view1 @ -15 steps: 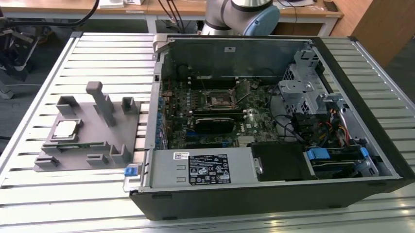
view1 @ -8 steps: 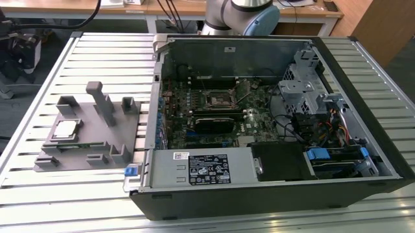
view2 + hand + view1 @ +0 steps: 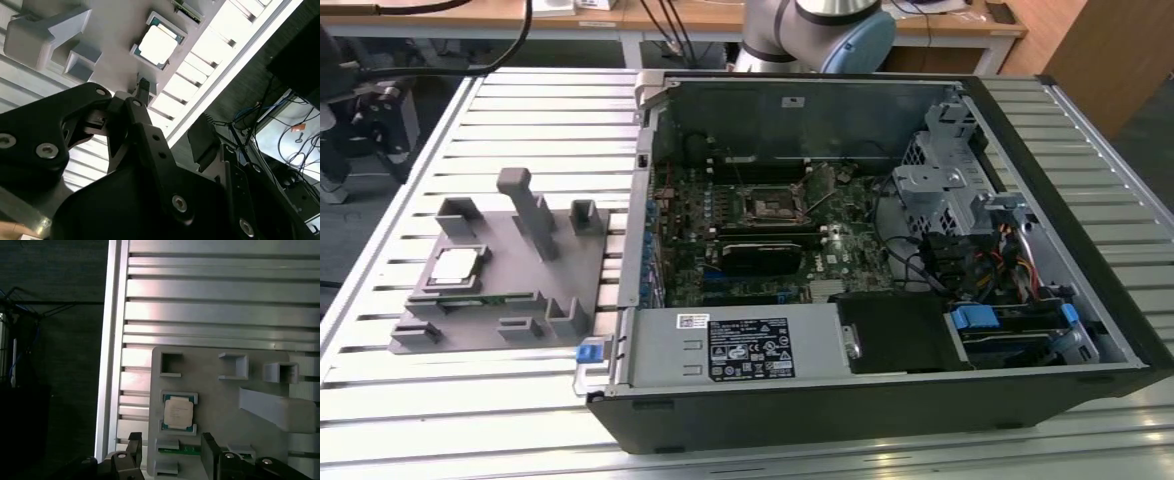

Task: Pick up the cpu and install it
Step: 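Pick up the cpu and move it towards the insertion slot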

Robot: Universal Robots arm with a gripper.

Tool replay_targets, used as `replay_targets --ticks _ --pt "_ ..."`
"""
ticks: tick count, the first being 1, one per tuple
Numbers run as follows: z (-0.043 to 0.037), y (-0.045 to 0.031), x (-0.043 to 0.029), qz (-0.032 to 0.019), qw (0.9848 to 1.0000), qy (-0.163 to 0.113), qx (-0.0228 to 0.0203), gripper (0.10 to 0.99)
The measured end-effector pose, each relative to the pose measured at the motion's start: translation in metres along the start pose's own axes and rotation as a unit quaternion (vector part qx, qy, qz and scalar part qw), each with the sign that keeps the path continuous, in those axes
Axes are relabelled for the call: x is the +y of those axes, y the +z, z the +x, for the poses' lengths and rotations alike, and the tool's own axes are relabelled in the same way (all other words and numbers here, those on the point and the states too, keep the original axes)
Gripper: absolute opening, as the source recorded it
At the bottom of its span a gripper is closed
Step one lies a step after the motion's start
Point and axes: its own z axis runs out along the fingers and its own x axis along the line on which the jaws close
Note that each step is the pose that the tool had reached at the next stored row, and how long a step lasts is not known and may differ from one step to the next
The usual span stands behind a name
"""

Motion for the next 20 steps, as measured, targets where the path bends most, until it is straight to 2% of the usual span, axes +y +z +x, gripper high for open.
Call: replay_targets --ticks 6,8,9,15,18,20 --pt "-0.0008 0.0108 -0.0013 0.0 1.0 0.0 -0.0002 0.588" --pt "-0.0011 0.0143 -0.0015 0.0 1.0 0.0 -0.0001 0.6" --pt "-0.0013 0.0161 -0.0016 0.0 1.0 0.0 -0.0001 0.659" --pt "-0.0025 0.0269 -0.0034 -0.0005 1.0 0.002 -0.0005 0.659" --pt "-0.0027 0.0305 -0.0042 -0.0064 1.0 0.002 -0.0006 0.659" --pt "-0.0029 0.0334 -0.0052 -0.0083 1.0 0.002 -0.0011 0.659"
